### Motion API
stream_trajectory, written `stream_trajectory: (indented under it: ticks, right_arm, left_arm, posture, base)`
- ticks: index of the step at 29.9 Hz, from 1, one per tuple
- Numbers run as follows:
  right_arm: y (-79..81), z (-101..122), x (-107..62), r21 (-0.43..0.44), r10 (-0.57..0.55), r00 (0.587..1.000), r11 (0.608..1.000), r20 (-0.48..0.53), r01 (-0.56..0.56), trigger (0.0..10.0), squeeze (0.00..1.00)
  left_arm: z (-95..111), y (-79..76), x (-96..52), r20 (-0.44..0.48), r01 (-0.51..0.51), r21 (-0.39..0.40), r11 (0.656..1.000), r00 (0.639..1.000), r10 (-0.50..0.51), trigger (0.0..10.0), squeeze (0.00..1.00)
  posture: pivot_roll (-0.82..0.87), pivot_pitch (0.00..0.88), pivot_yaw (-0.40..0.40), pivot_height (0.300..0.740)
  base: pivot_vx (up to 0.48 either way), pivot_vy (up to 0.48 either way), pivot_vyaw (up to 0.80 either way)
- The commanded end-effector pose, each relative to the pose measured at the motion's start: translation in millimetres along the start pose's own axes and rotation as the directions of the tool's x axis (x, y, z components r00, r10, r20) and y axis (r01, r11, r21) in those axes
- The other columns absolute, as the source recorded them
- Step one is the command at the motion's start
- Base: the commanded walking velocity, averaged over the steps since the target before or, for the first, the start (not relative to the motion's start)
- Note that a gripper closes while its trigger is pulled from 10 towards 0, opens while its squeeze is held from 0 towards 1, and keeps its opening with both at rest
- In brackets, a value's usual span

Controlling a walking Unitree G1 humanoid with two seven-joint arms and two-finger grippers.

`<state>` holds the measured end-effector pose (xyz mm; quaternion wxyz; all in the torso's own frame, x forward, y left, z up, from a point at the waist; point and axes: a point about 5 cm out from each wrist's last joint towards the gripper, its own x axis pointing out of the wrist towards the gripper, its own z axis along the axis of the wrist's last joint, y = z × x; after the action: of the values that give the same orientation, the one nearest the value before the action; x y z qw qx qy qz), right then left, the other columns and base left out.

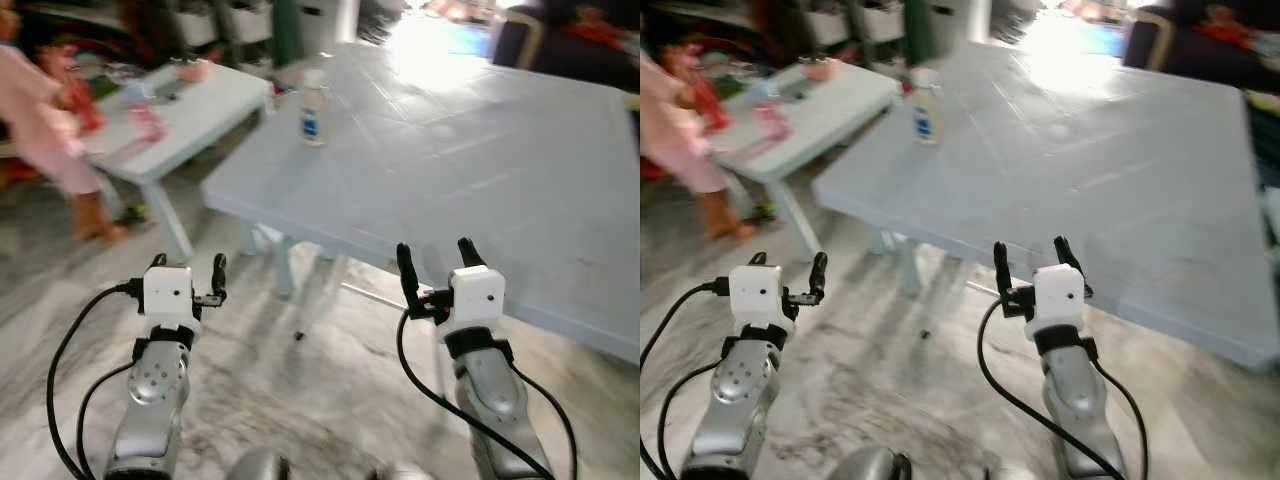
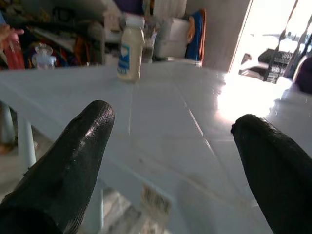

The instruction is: Restocking fridge

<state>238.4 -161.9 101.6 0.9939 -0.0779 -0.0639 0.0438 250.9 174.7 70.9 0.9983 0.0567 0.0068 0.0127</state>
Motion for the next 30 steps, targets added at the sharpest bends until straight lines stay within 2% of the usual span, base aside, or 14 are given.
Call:
stream_trajectory:
  ticks: [1, 6, 15, 23, 30]
  right_arm:
    - [0.8, 3.2, 0.5, 0.013, -0.002, 1.000, 1.000, 0.010, 0.002, 10.0, 0.00]
    - [1.6, 3.4, 0.5, 0.018, -0.002, 1.000, 1.000, 0.013, 0.002, 10.0, 0.00]
    - [1.7, 2.4, 0.8, 0.016, -0.006, 1.000, 1.000, 0.010, 0.006, 10.0, 0.00]
    - [3.0, 0.6, 3.2, -0.020, 0.004, 1.000, 1.000, 0.002, -0.004, 10.0, 0.00]
    - [-2.4, 3.4, 9.8, -0.062, -0.050, 0.999, 0.997, 0.021, 0.051, 10.0, 0.00]
  left_arm:
    - [3.7, 2.0, 3.2, 0.016, 0.000, 0.017, 1.000, 1.000, 0.000, 10.0, 0.00]
    - [5.2, 0.2, 4.8, 0.023, 0.010, 0.016, 1.000, 1.000, -0.010, 10.0, 0.00]
    - [5.9, -4.5, 6.6, 0.027, 0.024, 0.013, 1.000, 0.999, -0.024, 10.0, 0.00]
    - [7.9, -6.6, 9.4, 0.033, 0.026, 0.007, 1.000, 0.999, -0.026, 10.0, 0.00]
    - [8.8, -7.1, 9.8, 0.039, 0.028, 0.006, 1.000, 0.999, -0.029, 10.0, 0.00]
  posture:
    - [-0.01, 0.059, 0.044, 0.740]
    - [-0.01, 0.060, 0.047, 0.740]
    - [-0.01, 0.060, 0.050, 0.740]
    - [-0.01, 0.060, 0.049, 0.740]
    - [-0.01, 0.063, 0.047, 0.740]
  base:
    - [0.480, 0.000, 0.80]
    - [0.480, 0.000, 0.79]
    - [0.480, 0.000, 0.00]
    - [0.480, 0.000, 0.00]
    - [0.480, 0.000, 0.00]
